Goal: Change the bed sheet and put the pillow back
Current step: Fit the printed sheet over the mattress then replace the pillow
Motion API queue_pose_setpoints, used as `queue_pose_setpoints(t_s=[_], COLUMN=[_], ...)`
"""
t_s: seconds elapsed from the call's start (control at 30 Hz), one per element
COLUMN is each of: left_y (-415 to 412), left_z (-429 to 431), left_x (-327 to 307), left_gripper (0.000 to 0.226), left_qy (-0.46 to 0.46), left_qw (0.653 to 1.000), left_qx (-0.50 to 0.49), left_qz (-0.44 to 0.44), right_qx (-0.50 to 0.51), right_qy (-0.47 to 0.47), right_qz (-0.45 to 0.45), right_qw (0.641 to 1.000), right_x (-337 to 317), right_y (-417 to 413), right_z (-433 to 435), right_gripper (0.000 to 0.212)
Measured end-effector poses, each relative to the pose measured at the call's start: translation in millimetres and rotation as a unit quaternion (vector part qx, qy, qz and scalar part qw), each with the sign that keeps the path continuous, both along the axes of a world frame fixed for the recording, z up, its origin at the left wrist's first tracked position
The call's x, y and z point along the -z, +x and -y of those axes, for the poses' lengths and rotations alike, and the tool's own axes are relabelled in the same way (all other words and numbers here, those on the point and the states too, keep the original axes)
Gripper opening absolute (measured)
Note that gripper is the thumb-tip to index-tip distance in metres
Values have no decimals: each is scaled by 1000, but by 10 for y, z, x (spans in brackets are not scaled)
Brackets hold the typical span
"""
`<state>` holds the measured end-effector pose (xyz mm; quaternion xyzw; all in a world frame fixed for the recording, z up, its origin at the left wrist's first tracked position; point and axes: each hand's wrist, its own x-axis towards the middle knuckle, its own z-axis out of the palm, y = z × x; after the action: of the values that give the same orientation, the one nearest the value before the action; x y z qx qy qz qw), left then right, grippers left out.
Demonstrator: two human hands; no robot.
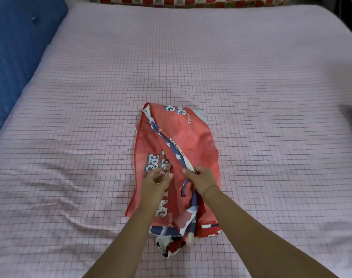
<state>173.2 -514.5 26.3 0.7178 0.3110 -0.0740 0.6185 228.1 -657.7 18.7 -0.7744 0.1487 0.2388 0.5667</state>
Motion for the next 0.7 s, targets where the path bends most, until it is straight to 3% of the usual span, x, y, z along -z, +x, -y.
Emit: queue_pose_setpoints(t_s=[0.1,0.27,0.37,0.4,0.43,0.6,0.63,0.7], left_y=[-103,-289,-360,-361,-360,-301,-296,-284], left_z=[-282,-567,-609,-592,-596,-364,-287,-106], left_x=[203,610,823,809,853,443,351,184], left_gripper=[31,97,123,122,112,11,2,6], left_qy=[58,35,58,73,80,65,35,-22], left_qw=[997,986,979,979,977,993,996,999], left_qx=[-30,-48,-41,-28,-23,-60,-60,-47], left_qz=[-28,-153,-191,-190,-196,-74,-51,-13], right_qx=[2,23,40,43,47,69,62,45], right_qy=[12,-1,-17,-22,-25,-3,1,29], right_qz=[7,25,38,42,45,56,58,47], right_qw=[1000,999,998,998,998,996,996,997], right_x=[16,104,136,145,145,126,108,84], right_y=[-25,-63,-80,-93,-109,-175,-183,-206], right_z=[27,46,114,143,170,232,208,122], right_gripper=[25,26,26,25,25,25,25,20])
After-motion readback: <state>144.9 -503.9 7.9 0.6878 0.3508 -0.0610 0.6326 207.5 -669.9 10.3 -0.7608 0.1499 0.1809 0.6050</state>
